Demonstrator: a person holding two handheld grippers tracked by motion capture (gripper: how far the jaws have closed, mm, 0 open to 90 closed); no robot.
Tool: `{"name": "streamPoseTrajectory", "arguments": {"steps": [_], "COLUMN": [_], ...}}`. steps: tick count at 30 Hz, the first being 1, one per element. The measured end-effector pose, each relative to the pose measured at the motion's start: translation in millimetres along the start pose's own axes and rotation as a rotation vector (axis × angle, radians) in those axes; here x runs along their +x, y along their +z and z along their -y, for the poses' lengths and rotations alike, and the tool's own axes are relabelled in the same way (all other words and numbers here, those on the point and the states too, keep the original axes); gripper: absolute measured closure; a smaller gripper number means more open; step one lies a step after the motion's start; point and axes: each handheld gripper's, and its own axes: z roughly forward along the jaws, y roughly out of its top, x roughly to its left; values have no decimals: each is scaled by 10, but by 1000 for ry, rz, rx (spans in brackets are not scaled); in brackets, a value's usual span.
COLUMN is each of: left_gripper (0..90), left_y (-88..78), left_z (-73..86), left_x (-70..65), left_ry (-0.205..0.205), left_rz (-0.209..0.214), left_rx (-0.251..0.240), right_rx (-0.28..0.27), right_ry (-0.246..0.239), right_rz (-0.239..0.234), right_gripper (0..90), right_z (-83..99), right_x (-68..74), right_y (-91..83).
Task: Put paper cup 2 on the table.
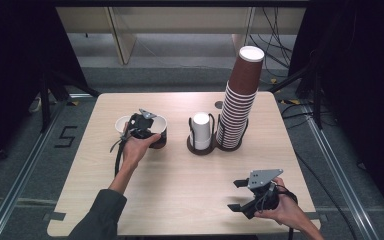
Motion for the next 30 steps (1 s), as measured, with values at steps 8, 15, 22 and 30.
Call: {"name": "streamPoseTrajectory", "arguments": {"steps": [8,15,22,30], "left_gripper": [72,48,88,129], "left_y": [46,56,91,115], "left_z": [62,175,294,427], "left_x": [-18,-31,-27,-31], "left_ry": [-2,-18,-57,-65], "left_rz": [-1,-10,8,13], "left_rx": [-25,-78,-123,-123], "right_rx": [-1,0,1,6], "right_ry": [0,1,-1,7], "right_rz": [0,-1,-4,-5], "right_gripper": [192,192,192,192], "right_z": [0,-2,-3,2], "right_x": [2,2,9,20], "right_y": [-4,-7,-2,4]}}
